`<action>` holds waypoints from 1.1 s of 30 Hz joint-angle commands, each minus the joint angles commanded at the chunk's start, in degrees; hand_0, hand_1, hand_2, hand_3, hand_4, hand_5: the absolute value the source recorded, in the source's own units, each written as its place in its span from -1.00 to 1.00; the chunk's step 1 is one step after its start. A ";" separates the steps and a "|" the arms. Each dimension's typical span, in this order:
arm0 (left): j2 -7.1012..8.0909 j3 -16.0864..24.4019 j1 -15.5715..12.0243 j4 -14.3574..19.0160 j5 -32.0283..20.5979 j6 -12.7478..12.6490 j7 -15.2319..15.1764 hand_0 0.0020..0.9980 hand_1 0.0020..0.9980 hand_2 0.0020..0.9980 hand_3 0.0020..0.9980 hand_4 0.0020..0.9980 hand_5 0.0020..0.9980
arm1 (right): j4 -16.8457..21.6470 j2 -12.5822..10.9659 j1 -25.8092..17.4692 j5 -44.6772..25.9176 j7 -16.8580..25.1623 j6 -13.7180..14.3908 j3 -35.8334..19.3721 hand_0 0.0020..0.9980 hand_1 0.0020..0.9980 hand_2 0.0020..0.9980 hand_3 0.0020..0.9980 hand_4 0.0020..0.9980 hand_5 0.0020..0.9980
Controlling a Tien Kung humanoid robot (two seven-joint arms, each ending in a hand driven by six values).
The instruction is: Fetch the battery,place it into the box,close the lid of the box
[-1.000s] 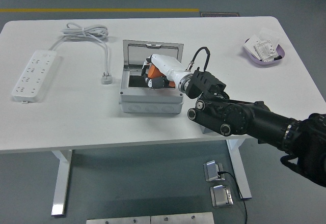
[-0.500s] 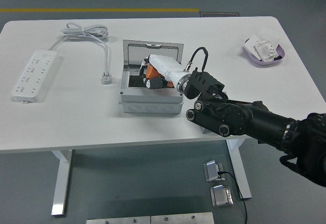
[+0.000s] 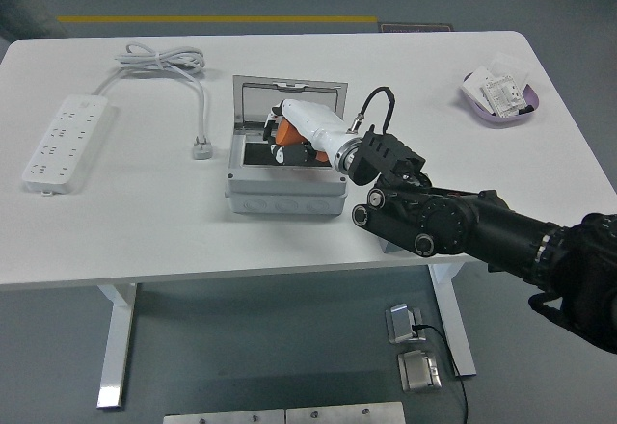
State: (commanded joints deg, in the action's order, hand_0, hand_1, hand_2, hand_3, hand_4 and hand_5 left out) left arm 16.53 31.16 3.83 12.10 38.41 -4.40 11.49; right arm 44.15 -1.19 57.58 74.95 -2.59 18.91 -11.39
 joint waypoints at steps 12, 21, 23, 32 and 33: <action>0.11 -0.03 -0.02 0.00 -0.07 -0.03 -0.05 0.27 0.38 0.17 0.16 0.10 -1.00 | -0.05 0.03 -0.07 -0.44 0.34 0.24 -0.08 -0.62 -0.41 -0.14 0.02 -1.00 -1.00; 0.16 0.07 -0.08 0.01 0.07 -0.04 -0.04 0.27 0.38 0.17 0.16 0.10 -1.00 | -0.14 0.14 -0.05 -1.00 0.81 0.64 -0.13 -0.62 -0.41 -0.14 0.02 -1.00 -1.00; 0.18 0.04 -0.05 0.00 0.05 -0.04 -0.06 0.27 0.38 0.17 0.16 0.10 -1.00 | -0.20 0.15 -0.05 -1.16 0.92 0.69 -0.14 -0.62 -0.41 -0.14 0.02 -1.00 -1.00; 0.13 0.06 0.00 0.02 0.17 -0.02 -0.04 0.27 0.38 0.17 0.16 0.10 -1.00 | -0.94 0.22 -0.09 -3.04 1.93 -0.03 -0.14 -0.62 -0.41 -0.14 0.02 -1.00 -1.00; 0.12 0.07 0.01 0.02 0.19 -0.03 -0.04 0.27 0.38 0.17 0.16 0.10 -1.00 | -1.05 0.23 -0.10 -3.33 2.09 -0.23 -0.17 -0.62 -0.41 -0.14 0.02 -1.00 -1.00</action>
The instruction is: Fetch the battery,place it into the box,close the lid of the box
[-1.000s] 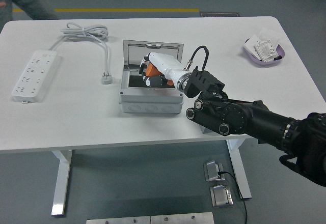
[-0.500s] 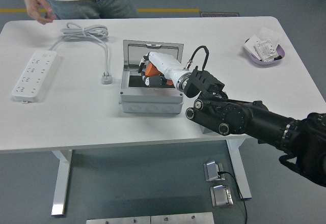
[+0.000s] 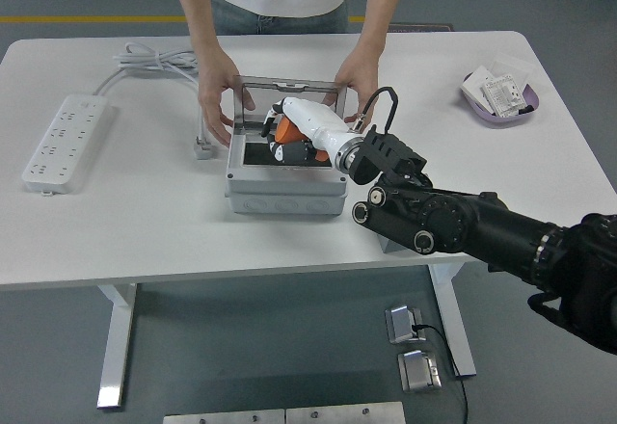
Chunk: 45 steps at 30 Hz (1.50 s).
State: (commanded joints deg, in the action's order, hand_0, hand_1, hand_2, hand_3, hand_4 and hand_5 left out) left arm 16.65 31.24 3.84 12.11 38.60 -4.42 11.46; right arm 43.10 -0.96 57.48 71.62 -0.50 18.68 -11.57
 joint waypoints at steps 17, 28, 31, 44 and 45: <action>-0.21 -0.08 0.38 0.00 0.13 -0.04 -0.05 0.27 0.38 0.17 0.16 0.10 -1.00 | -2.06 0.19 -0.63 -2.34 2.59 -2.98 -1.36 -0.43 -0.13 0.10 0.32 -0.49 -0.84; -0.38 -0.20 0.63 -0.01 0.28 -0.02 -0.10 0.27 0.38 0.17 0.16 0.10 -1.00 | -2.65 0.15 -1.30 -3.21 4.32 -1.47 -0.82 0.38 0.34 0.31 0.68 0.60 -0.09; -0.37 -0.13 0.64 -0.01 0.40 -0.01 -0.06 0.27 0.38 0.17 0.16 0.10 -1.00 | -2.65 0.05 -1.46 -3.68 5.51 -0.48 -0.85 0.41 0.34 0.32 0.69 0.66 -0.03; -0.75 -0.50 -0.70 0.02 -0.61 -0.15 -0.06 0.27 0.37 0.17 0.15 0.10 -1.00 | 10.28 -8.14 -4.01 0.20 -1.16 -4.51 -9.79 0.39 0.28 0.28 0.62 0.70 0.01; -0.76 -0.42 -0.83 0.02 -0.55 -0.16 -0.01 0.27 0.37 0.17 0.15 0.10 -1.00 | 11.92 -8.86 -3.89 0.31 -1.94 -5.11 -10.63 0.39 0.28 0.28 0.62 0.70 0.01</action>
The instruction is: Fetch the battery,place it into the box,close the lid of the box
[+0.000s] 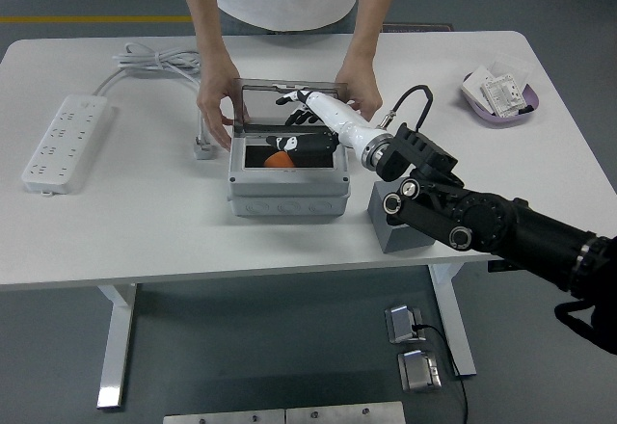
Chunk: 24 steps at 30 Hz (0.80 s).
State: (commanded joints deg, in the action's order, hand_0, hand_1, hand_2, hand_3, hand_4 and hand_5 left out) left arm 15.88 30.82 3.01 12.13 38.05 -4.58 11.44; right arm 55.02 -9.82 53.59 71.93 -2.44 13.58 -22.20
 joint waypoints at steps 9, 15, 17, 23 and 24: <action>0.36 -0.10 0.24 -0.03 0.01 0.05 -0.05 0.27 0.37 0.17 0.16 0.09 -1.00 | 4.61 -2.38 6.69 -2.37 -1.70 -2.60 -2.58 0.37 0.21 0.24 0.55 0.70 0.03; 0.94 0.79 0.46 0.02 1.26 0.19 0.36 0.27 0.37 0.17 0.16 0.09 -1.00 | -1.86 -1.67 11.59 -6.52 -0.60 -3.17 -0.35 0.18 0.10 0.22 0.54 0.61 -0.01; 1.13 0.90 0.71 0.02 1.55 0.25 0.41 0.27 0.37 0.17 0.16 0.09 -1.00 | -4.14 -1.00 12.58 -8.50 0.18 -3.26 1.14 0.15 0.12 0.22 0.54 0.64 0.03; 1.43 0.88 1.50 0.04 2.06 0.40 0.42 0.27 0.37 0.17 0.16 0.09 -1.00 | -11.82 0.87 13.41 -15.08 2.84 -2.98 6.28 0.19 0.21 0.27 0.55 0.62 0.01; 1.44 1.01 1.56 0.04 2.31 0.44 0.49 0.27 0.37 0.17 0.16 0.09 -1.00 | -13.23 1.19 13.30 -16.24 3.40 -2.84 7.13 0.19 0.21 0.27 0.55 0.62 0.01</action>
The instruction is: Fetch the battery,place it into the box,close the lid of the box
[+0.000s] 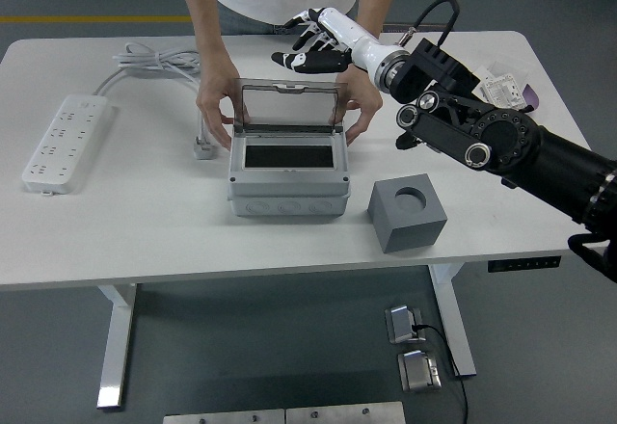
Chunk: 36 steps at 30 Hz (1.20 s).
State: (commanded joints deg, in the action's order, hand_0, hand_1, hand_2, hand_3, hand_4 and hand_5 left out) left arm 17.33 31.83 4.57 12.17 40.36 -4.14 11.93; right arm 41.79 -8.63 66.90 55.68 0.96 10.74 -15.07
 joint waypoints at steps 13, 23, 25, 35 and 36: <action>-0.10 0.60 0.55 0.01 1.49 0.27 0.25 0.27 0.37 0.17 0.16 0.09 -1.00 | -5.94 1.80 -2.76 -6.07 4.95 1.17 3.50 0.28 0.25 0.27 0.55 0.56 -0.01; -0.33 -0.48 0.20 -0.07 -0.60 -0.03 -0.24 0.27 0.37 0.17 0.16 0.09 -1.00 | 0.87 -0.32 -4.76 -1.55 4.53 2.47 4.04 0.28 0.24 0.26 0.52 0.55 0.01; -0.32 -0.70 0.11 -0.09 -1.07 -0.10 -0.36 0.27 0.37 0.17 0.16 0.09 -1.00 | 2.17 -0.98 -4.99 -0.65 4.24 2.59 4.09 0.28 0.24 0.26 0.52 0.55 0.01; -0.56 -1.47 -0.68 -0.14 -2.80 -0.35 -0.70 0.27 0.37 0.17 0.16 0.08 -1.00 | 9.31 -4.41 -6.92 3.95 2.34 2.84 4.12 0.26 0.21 0.24 0.51 0.53 0.04; -0.61 -1.58 -0.80 -0.14 -3.01 -0.38 -0.73 0.27 0.37 0.17 0.16 0.08 -1.00 | 10.31 -4.85 -7.23 4.59 2.02 2.80 4.10 0.26 0.21 0.24 0.51 0.53 0.04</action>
State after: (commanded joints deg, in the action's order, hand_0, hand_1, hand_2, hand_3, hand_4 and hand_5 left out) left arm 16.71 30.26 3.77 12.03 37.35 -4.52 11.20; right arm 52.10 -13.48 59.67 60.28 2.97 13.54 -10.98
